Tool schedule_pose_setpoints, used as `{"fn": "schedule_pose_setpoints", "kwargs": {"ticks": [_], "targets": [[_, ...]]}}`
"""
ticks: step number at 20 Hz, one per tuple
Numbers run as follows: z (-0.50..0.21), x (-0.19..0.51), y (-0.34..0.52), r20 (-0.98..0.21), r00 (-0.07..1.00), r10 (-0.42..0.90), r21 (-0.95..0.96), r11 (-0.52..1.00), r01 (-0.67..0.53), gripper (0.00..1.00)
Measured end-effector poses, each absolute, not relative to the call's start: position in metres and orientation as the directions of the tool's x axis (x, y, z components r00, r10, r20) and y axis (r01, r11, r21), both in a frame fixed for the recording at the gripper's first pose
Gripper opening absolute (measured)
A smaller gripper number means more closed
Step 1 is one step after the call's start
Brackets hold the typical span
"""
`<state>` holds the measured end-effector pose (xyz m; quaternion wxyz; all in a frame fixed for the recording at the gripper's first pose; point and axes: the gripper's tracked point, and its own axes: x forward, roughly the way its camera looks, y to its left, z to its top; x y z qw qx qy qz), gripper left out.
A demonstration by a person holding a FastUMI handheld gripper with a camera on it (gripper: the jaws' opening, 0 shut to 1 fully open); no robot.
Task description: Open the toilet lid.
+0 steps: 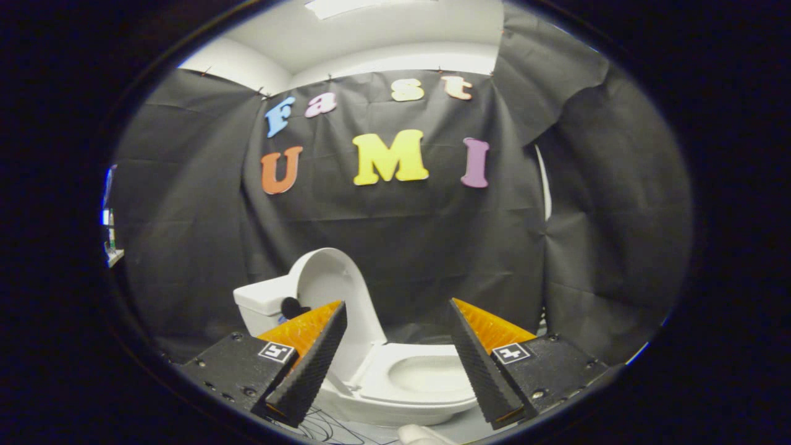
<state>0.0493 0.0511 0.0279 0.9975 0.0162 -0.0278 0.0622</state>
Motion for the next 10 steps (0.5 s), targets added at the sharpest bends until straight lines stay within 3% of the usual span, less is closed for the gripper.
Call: {"fn": "schedule_pose_setpoints", "kwargs": {"ticks": [10], "targets": [[-0.034,0.022,-0.068,-0.032,0.998,-0.046,0.041,0.998,0.047,1.0]]}}
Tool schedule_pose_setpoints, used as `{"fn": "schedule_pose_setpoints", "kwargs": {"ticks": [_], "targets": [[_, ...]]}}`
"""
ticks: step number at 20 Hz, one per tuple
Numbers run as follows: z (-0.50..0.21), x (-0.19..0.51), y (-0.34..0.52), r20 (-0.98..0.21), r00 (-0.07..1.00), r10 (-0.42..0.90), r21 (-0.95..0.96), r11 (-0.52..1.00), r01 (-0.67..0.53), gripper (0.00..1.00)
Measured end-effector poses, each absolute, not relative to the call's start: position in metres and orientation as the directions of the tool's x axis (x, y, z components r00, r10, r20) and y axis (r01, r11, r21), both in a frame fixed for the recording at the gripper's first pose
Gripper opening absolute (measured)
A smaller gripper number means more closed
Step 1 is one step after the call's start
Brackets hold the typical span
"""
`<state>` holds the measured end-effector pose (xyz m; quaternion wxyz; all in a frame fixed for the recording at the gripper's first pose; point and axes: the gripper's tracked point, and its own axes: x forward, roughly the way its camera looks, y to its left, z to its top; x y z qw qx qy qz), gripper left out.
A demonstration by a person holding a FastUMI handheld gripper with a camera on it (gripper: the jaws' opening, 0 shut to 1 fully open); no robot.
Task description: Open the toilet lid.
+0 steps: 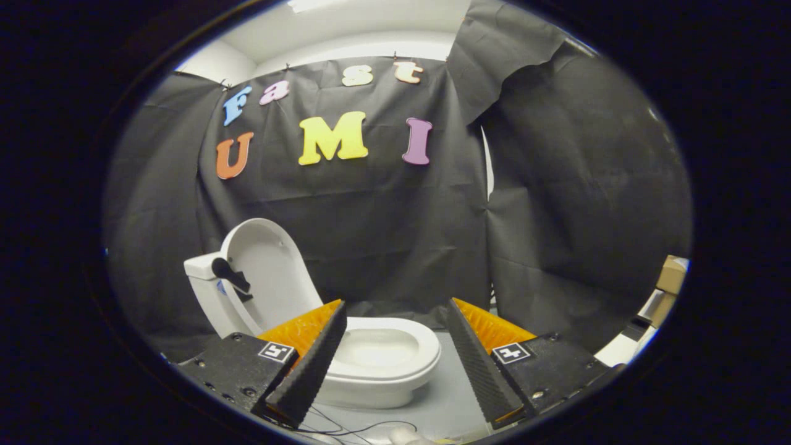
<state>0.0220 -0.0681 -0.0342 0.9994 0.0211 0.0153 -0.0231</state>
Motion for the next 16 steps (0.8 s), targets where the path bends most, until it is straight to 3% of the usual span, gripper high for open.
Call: {"fn": "schedule_pose_setpoints", "kwargs": {"ticks": [16], "targets": [[-0.086,0.002,-0.084,-0.052,0.994,-0.092,0.039,0.995,0.094,1.0]]}}
